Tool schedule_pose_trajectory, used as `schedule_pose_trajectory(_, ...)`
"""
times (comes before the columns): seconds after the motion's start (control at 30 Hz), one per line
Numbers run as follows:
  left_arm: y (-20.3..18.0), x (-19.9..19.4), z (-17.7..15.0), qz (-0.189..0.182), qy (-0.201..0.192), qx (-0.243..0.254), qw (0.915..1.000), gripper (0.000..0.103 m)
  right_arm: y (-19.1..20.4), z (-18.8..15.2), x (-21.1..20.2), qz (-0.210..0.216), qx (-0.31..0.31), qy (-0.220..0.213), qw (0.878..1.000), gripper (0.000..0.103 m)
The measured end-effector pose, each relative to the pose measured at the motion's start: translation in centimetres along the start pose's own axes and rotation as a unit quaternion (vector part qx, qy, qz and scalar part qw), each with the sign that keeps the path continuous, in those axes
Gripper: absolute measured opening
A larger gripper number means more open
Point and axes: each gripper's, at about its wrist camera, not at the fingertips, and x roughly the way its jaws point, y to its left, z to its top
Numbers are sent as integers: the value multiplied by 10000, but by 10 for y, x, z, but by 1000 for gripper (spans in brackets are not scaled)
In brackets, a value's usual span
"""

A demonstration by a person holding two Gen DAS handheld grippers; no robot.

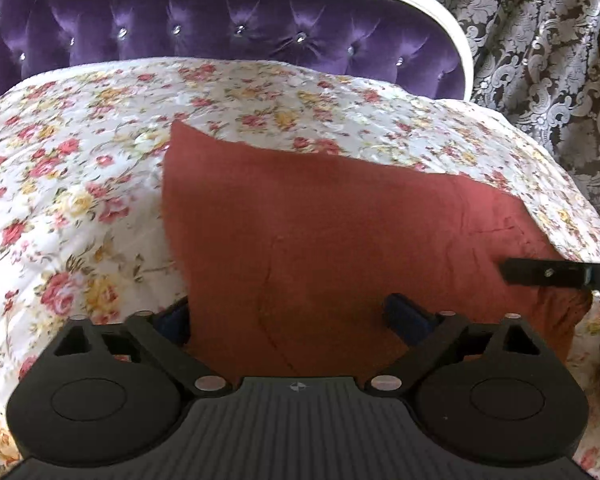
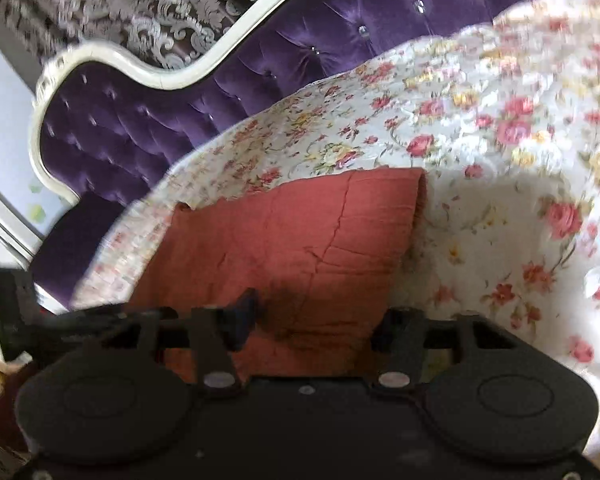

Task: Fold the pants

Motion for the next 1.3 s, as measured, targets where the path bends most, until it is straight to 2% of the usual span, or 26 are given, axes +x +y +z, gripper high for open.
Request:
schedule_pose_trajectory(0.03,-1,-4,-1,47,-83,19,10000,57,7,0,0,-139,-196,10,9997,35)
schedule_pose_trajectory(0.07,-1,-9,-3,201,-207,-22,9996,38,11,1,0,-221,-302,-5,9993,32)
schedule_pose_trajectory(0.13,4,-17,-6,236,-308,-203,9990,27,23,2,-2,-423,-519,-40,9977,30)
schedule_pose_trajectory(0.27,0,-34,-4,381,-585,-81,9975,20,54,8,-14,-584,-955,-247,9934,26)
schedule_pose_trajectory(0.37,-1,-48,4,590,-866,116,9944,20,77,21,-24,-450,-1234,-426,9904,26)
schedule_pose_trajectory(0.47,20,-65,16,654,-1066,-84,9921,20,99,40,-22,-306,-1461,-530,9874,26)
schedule_pose_trajectory(0.6,58,-82,32,966,-1271,-370,9865,20,123,68,5,84,-1564,-557,9861,26)
schedule_pose_trajectory(0.73,91,-83,41,1327,-1263,-496,9818,20,149,90,50,433,-1585,-411,9855,26)
schedule_pose_trajectory(0.87,128,-67,38,1382,-976,-964,9809,22,167,101,98,602,-1529,-148,9863,26)
schedule_pose_trajectory(0.9,137,-58,33,1362,-821,-1112,9810,23,169,100,109,579,-1508,-56,9869,26)
schedule_pose_trajectory(0.93,145,-47,28,1381,-595,-1240,9808,29,168,98,123,529,-1481,84,9875,26)
schedule_pose_trajectory(0.97,150,-36,23,1464,-396,-1326,9795,40,166,93,133,446,-1469,211,9879,27)
schedule_pose_trajectory(1.0,152,-30,17,1550,-379,-1351,9779,46,163,85,145,245,-1507,355,9876,28)
schedule_pose_trajectory(1.03,152,-28,12,1612,-461,-1375,9762,53,160,78,156,-45,-1598,475,9860,36)
schedule_pose_trajectory(1.07,151,-29,9,1676,-546,-1405,9743,55,157,71,164,-284,-1690,531,9838,43)
schedule_pose_trajectory(1.2,144,-38,4,1942,-623,-1427,9685,59,152,62,157,-376,-1568,353,9863,43)
schedule_pose_trajectory(1.3,139,-44,-1,2164,-625,-1282,9658,61,159,60,147,-580,-1800,224,9817,42)
